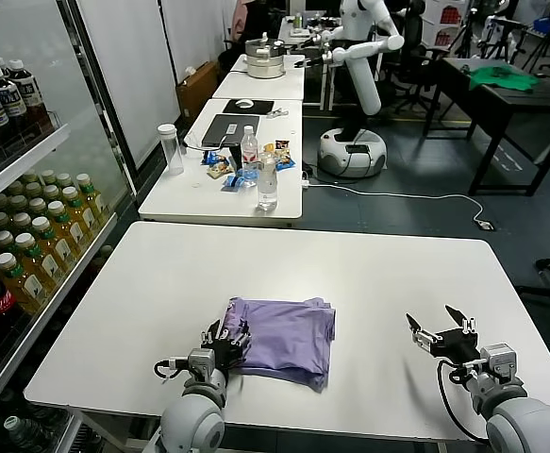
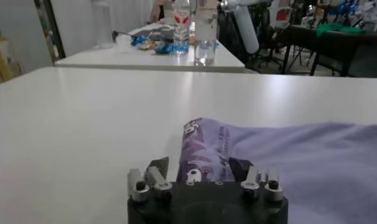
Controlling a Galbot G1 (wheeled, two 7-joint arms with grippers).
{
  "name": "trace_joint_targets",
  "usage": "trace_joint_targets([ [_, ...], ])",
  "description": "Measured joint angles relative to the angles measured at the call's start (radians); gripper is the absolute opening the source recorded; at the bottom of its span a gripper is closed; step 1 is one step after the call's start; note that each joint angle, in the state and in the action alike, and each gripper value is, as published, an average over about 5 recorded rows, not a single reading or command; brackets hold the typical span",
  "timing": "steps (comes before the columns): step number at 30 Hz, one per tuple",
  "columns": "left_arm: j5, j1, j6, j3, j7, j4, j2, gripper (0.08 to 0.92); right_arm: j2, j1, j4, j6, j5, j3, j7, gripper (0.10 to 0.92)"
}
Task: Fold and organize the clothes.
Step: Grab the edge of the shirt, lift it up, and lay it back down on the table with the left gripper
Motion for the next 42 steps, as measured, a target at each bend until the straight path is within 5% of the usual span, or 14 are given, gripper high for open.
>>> trace_joint_targets([
  [18, -0.411, 0.010, -0.050, -0.091, 0.005, -0.038, -0.012, 0.124, -0.004, -0.007, 0.012, 0.004, 0.001, 0.003, 0.001, 0.823],
  [29, -0.674, 0.005, -0.061, -0.261, 0.006, -0.096, 0.036, 0.115, -0.001, -0.005, 0.012, 0.012, 0.001, 0.001, -0.001, 0.823],
  [42, -0.856, -0.033, 0.018, -0.519, 0.033, -0.192, 0.235, 0.115, 0.020, -0.009, 0.022, 0.019, -0.002, -0.006, -0.005, 0.823],
])
